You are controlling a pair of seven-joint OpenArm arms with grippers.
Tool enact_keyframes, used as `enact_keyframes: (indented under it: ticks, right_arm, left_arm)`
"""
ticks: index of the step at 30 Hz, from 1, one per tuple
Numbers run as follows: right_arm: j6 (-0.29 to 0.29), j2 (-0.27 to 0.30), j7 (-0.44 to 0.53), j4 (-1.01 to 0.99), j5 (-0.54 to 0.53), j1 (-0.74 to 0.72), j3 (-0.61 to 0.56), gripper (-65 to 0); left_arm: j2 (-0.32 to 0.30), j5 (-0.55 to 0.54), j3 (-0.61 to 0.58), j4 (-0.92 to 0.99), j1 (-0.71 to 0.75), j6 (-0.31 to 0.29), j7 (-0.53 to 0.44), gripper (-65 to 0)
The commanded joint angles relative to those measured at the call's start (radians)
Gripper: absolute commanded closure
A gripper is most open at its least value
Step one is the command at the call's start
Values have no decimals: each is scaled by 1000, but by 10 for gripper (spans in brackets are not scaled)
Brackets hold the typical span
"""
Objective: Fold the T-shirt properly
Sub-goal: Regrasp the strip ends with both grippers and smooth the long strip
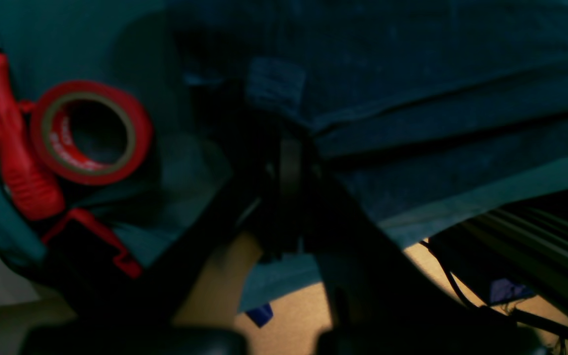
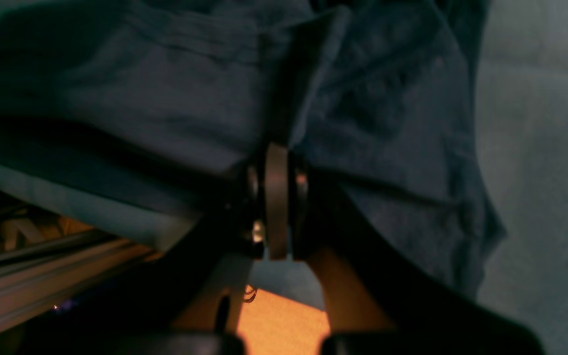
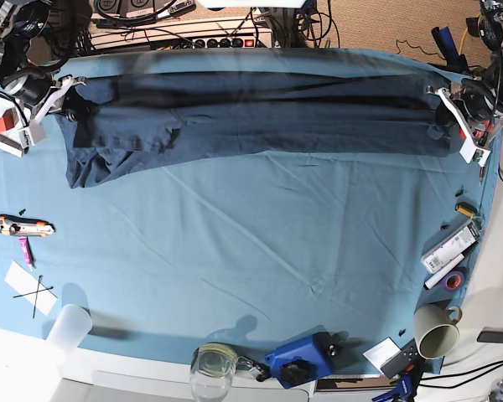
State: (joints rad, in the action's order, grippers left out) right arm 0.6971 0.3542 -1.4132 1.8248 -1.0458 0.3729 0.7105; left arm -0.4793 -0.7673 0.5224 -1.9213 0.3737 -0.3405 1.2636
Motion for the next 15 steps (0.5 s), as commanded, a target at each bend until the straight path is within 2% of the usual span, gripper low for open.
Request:
enact_keyframes:
  ticks: [1, 5, 7, 9, 10, 11, 15]
  right_arm:
    - [1, 20, 17, 15, -9, -2, 11, 0]
    - [1, 20, 17, 15, -9, -2, 11, 0]
    - [1, 20, 17, 15, -9, -2, 11, 0]
    - [1, 20, 17, 15, -9, -1, 10, -90]
    - [1, 20, 17, 15, -8, -1, 10, -129]
    - [1, 20, 17, 15, -8, -1, 11, -152]
    - [1, 20, 17, 15, -8, -2, 11, -157]
  left_arm:
    - [-19, 5, 10, -14, -2, 0, -7, 0]
    - [-20, 5, 10, -14, -2, 0, -6, 0]
    - [-20, 5, 10, -14, -2, 0, 1, -145]
    - [-20, 5, 10, -14, -2, 0, 0, -283]
    - [-20, 5, 10, -14, -2, 0, 0, -328]
    - [-20, 5, 10, -14, -2, 0, 0, -349]
    - [-20, 5, 11, -15, -3, 1, 0, -350]
